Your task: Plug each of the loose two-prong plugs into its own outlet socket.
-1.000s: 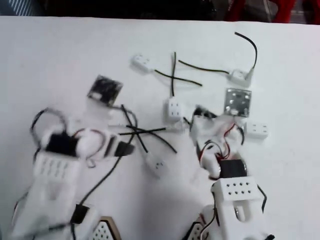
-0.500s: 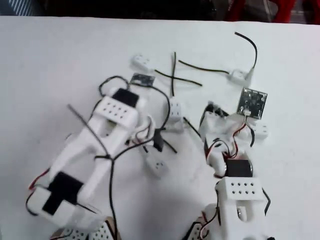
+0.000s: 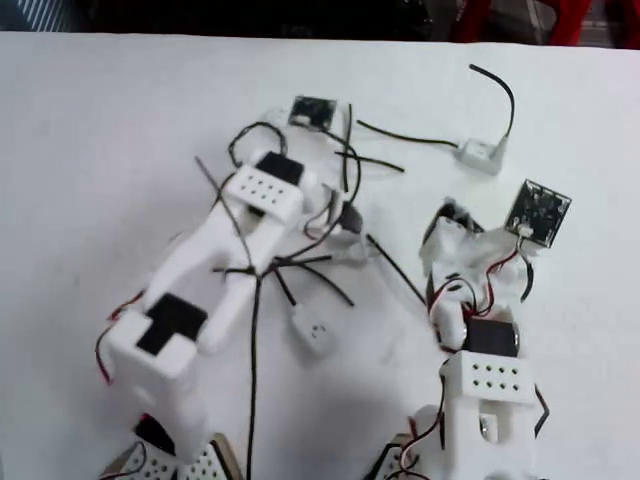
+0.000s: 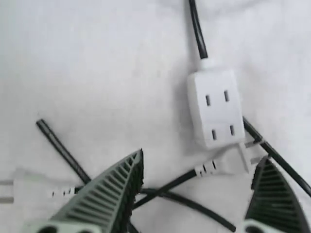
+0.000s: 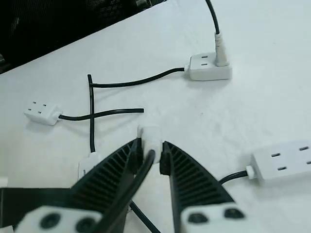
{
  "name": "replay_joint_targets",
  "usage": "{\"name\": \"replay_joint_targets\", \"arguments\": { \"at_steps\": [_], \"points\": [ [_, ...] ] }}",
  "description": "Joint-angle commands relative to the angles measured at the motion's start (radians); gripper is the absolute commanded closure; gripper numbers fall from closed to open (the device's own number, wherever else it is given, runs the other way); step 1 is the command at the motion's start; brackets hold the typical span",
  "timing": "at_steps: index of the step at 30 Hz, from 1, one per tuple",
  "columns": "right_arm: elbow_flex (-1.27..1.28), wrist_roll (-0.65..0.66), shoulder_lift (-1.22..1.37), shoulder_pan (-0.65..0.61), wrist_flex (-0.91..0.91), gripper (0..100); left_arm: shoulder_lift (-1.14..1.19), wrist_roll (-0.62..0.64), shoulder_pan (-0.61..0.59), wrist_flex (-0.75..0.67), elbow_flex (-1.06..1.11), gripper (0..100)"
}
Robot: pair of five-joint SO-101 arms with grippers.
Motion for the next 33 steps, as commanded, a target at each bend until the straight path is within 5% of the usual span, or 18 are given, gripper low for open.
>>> {"name": "replay_joint_targets", "arguments": {
  "at_steps": [1, 11, 17, 27, 33],
  "points": [
    [-0.011, -0.009, -0.022, 0.012, -0.022, 98.1, 0.074, -0.035, 0.001, -0.066, -0.115, 65],
    [-0.008, -0.008, -0.022, 0.012, -0.022, 98.1, 0.344, -0.058, 0.010, -0.018, -0.370, 71],
    [-0.008, -0.006, -0.022, 0.008, -0.021, 98.1, 0.400, -0.413, 0.004, 0.106, -0.525, 96],
    [-0.008, -0.003, -0.022, 0.005, -0.018, 98.1, 0.397, -0.687, 0.002, 0.384, -0.632, 85],
    [-0.008, -0.003, -0.022, 0.005, -0.015, 98.1, 0.397, -0.703, -0.048, 0.396, -0.657, 72]
  ]
}}
